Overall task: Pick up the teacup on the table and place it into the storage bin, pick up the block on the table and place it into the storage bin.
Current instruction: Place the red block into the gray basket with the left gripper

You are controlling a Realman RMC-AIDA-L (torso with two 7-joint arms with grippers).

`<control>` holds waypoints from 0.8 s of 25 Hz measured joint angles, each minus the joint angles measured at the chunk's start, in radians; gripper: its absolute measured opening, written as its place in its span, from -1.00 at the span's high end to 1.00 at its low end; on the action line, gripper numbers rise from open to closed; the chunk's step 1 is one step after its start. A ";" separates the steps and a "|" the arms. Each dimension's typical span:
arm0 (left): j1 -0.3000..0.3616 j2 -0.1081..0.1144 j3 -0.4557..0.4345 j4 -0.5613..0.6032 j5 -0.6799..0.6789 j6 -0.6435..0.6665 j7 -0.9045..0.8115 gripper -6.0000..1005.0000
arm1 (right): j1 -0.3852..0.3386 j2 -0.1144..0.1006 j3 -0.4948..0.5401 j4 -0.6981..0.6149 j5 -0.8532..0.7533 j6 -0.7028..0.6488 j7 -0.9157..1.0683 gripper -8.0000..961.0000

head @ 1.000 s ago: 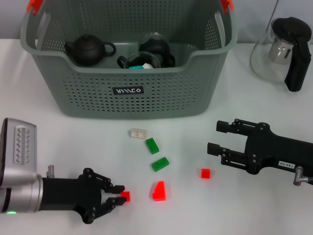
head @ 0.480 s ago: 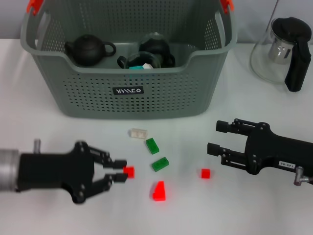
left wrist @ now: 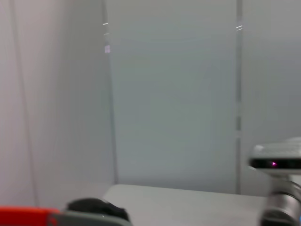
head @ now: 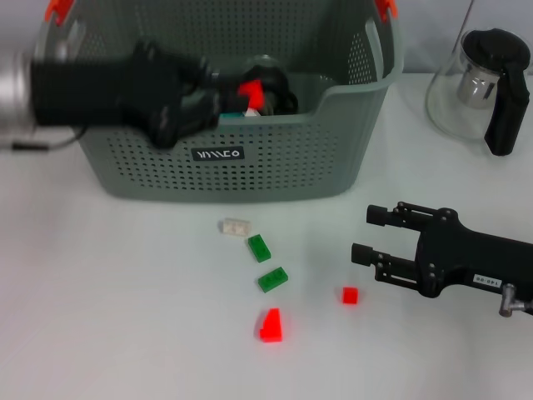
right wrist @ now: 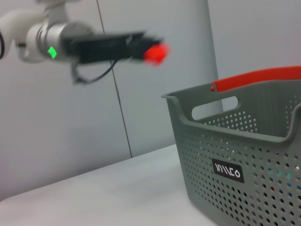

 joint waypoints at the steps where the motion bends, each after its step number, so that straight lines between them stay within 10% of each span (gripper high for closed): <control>1: -0.018 -0.001 0.014 0.014 0.003 -0.028 -0.020 0.50 | 0.000 0.000 0.001 0.000 0.000 -0.001 0.000 -0.43; 11: -0.086 0.038 0.314 -0.025 0.070 -0.535 -0.123 0.46 | 0.003 0.001 0.004 0.000 0.003 -0.003 0.000 -0.43; 20: -0.090 -0.008 0.519 -0.047 0.363 -0.797 -0.190 0.43 | 0.003 -0.001 0.006 -0.003 0.006 -0.004 0.008 -0.43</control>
